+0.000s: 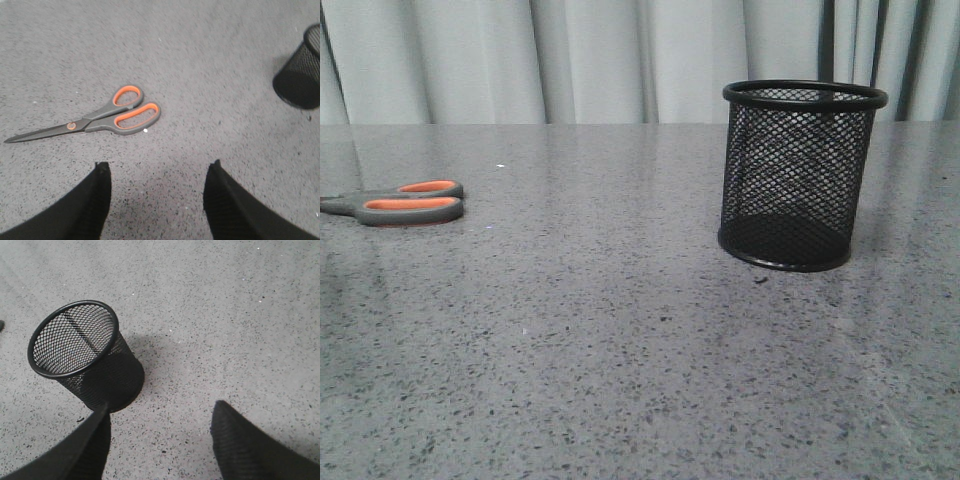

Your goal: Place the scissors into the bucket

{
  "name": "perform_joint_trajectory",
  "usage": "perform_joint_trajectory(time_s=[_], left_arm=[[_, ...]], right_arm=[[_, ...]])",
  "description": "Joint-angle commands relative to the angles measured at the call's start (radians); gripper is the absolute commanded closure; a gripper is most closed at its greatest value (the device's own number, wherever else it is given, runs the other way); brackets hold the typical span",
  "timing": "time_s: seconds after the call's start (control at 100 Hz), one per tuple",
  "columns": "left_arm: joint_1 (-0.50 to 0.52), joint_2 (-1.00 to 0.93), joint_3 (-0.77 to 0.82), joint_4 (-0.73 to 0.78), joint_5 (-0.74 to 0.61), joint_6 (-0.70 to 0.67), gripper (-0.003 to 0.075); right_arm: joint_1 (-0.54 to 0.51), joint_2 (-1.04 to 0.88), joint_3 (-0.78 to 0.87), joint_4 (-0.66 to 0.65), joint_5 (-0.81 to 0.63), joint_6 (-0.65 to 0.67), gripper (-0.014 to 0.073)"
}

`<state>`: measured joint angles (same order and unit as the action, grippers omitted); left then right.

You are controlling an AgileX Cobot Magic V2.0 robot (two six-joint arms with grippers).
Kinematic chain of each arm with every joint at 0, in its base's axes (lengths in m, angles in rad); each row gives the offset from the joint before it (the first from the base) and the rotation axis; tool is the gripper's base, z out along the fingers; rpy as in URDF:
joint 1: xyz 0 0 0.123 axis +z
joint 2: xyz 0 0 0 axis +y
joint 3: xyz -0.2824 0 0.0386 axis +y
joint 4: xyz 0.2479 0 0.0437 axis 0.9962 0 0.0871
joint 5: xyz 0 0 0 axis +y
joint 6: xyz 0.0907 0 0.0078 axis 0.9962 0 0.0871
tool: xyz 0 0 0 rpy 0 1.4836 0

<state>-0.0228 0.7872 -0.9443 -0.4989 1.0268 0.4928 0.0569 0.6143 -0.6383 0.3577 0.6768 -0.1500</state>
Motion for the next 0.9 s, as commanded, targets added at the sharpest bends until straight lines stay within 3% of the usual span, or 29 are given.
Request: perform_joint_trajectory(time_s=[0.0,0.22,0.33,0.61,0.89], left_arm=[[0.002,0.075,-0.101,-0.022,0.047,0.051,0.0335],[0.002,0.303,-0.300,0.090,0.235,0.123,0.0335],[0.002,0.395,-0.371,0.134,0.236,0.173,0.0335],[-0.048,0.571,-0.429,0.134,0.236,0.700,0.0335],[-0.110,0.776,-0.522,0.236,0.225,0.824,0.0335]], right_arm=[[0.002,0.009,-0.037,0.015,-0.055,-0.012,0.0195],[0.006,0.009,-0.037,0.015,-0.053,-0.014,0.0195],[0.006,0.009,-0.037,0.015,-0.050,-0.014,0.0195],[0.006,0.009,-0.037,0.015,-0.035,-0.032,0.0195],[0.006,0.009,-0.037,0.015,-0.029,-0.048,0.0195]])
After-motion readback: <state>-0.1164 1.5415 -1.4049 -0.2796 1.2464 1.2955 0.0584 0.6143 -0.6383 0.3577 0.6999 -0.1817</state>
